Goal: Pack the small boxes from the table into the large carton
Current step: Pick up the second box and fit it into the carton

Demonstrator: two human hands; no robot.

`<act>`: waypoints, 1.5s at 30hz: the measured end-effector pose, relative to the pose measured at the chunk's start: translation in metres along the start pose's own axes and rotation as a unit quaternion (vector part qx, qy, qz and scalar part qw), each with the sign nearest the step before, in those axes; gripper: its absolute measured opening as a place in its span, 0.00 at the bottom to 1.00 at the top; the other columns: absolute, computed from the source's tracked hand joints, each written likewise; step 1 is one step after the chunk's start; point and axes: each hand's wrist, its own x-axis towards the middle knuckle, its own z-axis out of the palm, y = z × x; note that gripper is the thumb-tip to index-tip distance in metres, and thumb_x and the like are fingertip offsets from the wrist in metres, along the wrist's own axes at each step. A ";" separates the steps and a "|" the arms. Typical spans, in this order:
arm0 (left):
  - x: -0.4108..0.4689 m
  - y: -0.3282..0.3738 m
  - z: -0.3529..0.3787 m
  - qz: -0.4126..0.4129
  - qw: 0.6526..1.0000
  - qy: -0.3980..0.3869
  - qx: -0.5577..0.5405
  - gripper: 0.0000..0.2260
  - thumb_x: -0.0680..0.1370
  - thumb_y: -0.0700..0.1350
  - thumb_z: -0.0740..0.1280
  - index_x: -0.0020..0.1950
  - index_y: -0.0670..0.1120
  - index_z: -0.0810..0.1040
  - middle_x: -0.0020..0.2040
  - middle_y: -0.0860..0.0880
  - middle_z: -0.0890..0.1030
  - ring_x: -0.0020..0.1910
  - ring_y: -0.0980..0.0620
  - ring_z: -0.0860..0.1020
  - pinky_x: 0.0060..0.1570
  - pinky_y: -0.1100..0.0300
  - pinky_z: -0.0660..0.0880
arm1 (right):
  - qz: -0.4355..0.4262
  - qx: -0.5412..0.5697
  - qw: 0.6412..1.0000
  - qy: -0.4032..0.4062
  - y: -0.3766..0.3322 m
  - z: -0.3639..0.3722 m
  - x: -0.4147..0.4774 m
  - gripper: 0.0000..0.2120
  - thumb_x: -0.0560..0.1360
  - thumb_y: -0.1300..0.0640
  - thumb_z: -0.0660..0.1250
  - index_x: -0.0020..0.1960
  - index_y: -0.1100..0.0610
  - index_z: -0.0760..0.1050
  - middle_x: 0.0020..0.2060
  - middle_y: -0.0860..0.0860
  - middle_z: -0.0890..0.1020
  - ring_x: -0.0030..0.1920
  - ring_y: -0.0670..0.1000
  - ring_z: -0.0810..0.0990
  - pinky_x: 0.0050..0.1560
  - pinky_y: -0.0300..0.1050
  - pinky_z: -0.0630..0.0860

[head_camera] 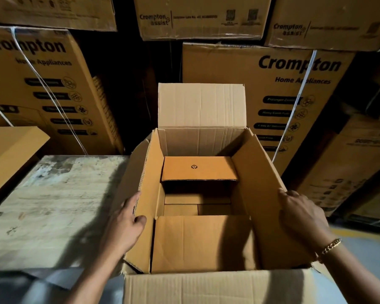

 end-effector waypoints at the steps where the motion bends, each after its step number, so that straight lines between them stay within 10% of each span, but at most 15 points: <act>1: -0.002 0.000 0.002 0.013 1.000 0.018 0.019 0.29 0.78 0.42 0.67 0.78 0.53 0.64 0.64 0.45 0.76 0.45 0.49 0.79 0.46 0.52 0.76 | 0.002 -0.022 1.000 0.002 -0.001 0.002 -0.004 0.25 0.80 0.56 0.58 0.77 0.51 0.62 0.72 0.53 0.68 0.65 0.54 0.72 0.55 0.50 0.80; 4: 0.001 -0.011 0.004 0.057 0.990 0.071 0.108 0.28 0.74 0.42 0.70 0.74 0.47 0.71 0.65 0.44 0.75 0.62 0.43 0.71 0.63 0.45 0.71 | -0.020 -0.094 0.995 0.017 -0.006 0.005 -0.005 0.22 0.80 0.51 0.59 0.74 0.49 0.67 0.80 0.53 0.54 0.75 0.58 0.59 0.68 0.53 0.69; 10: 0.000 -0.017 -0.001 0.066 0.993 0.059 0.079 0.25 0.76 0.42 0.70 0.73 0.48 0.71 0.66 0.48 0.73 0.63 0.46 0.73 0.58 0.47 0.74 | -0.149 -0.214 0.964 -0.042 -0.055 0.035 0.011 0.27 0.82 0.44 0.54 0.79 0.51 0.61 0.82 0.56 0.47 0.80 0.63 0.40 0.79 0.63 0.42; 15: -0.002 -0.017 -0.005 0.020 0.997 0.018 0.070 0.29 0.78 0.46 0.69 0.78 0.51 0.63 0.73 0.47 0.69 0.65 0.45 0.74 0.60 0.49 0.74 | -0.169 -0.073 0.973 -0.142 -0.084 0.050 0.019 0.25 0.78 0.41 0.57 0.73 0.49 0.68 0.73 0.51 0.71 0.77 0.55 0.63 0.77 0.60 0.53; 19: -0.005 -0.020 0.000 -0.033 0.997 0.038 0.063 0.18 0.77 0.49 0.70 0.66 0.46 0.76 0.67 0.44 0.76 0.61 0.42 0.77 0.57 0.51 0.73 | -0.181 0.030 0.971 -0.151 -0.062 0.036 0.025 0.18 0.72 0.41 0.72 0.59 0.40 0.73 0.55 0.46 0.81 0.57 0.50 0.80 0.59 0.51 0.76; 30: 0.017 -0.002 0.002 -0.046 0.997 0.053 0.020 0.19 0.80 0.50 0.67 0.69 0.45 0.75 0.66 0.47 0.77 0.57 0.46 0.78 0.54 0.52 0.74 | -0.256 0.111 0.960 -0.010 -0.031 0.020 -0.039 0.12 0.75 0.48 0.72 0.57 0.41 0.75 0.51 0.36 0.73 0.51 0.40 0.77 0.44 0.35 0.77; 36: 0.004 -0.008 0.000 -0.037 0.999 -0.012 0.035 0.26 0.80 0.59 0.64 0.74 0.48 0.70 0.71 0.48 0.72 0.64 0.46 0.75 0.62 0.46 0.74 | -0.233 0.096 0.967 -0.046 -0.017 0.043 -0.074 0.24 0.75 0.33 0.52 0.63 0.40 0.73 0.58 0.38 0.75 0.63 0.46 0.74 0.65 0.45 0.73; 45: -0.012 -0.006 -0.004 -0.025 1.000 -0.012 0.009 0.24 0.79 0.61 0.63 0.72 0.50 0.72 0.67 0.50 0.75 0.56 0.52 0.77 0.51 0.56 0.71 | -0.184 0.106 0.977 -0.022 -0.014 0.042 -0.075 0.31 0.72 0.26 0.46 0.70 0.37 0.64 0.69 0.40 0.72 0.70 0.46 0.69 0.70 0.50 0.70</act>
